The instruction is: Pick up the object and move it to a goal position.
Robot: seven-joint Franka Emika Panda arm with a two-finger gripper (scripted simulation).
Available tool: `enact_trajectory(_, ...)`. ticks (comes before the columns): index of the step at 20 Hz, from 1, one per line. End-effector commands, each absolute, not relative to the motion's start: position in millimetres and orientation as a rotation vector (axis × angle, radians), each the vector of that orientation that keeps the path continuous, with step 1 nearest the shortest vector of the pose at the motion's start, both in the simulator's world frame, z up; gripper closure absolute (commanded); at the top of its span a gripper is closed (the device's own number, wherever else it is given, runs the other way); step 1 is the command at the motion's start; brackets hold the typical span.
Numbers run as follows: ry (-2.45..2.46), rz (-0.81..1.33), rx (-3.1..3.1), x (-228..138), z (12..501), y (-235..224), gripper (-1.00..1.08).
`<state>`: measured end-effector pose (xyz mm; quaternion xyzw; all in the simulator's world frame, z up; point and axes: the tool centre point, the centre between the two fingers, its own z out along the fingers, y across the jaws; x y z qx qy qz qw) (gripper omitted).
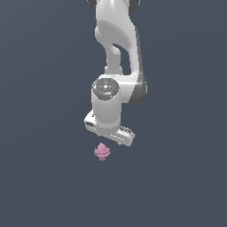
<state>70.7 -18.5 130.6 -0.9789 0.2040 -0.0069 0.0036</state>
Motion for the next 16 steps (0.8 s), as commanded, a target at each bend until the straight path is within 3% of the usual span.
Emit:
enact_trajectory(1, 0.759, -0.015, -3.042, 79, 120, -30, -0.92)
enact_trajectory(16, 1.034, 0.001, -2.967, 97, 91, -58, -0.92)
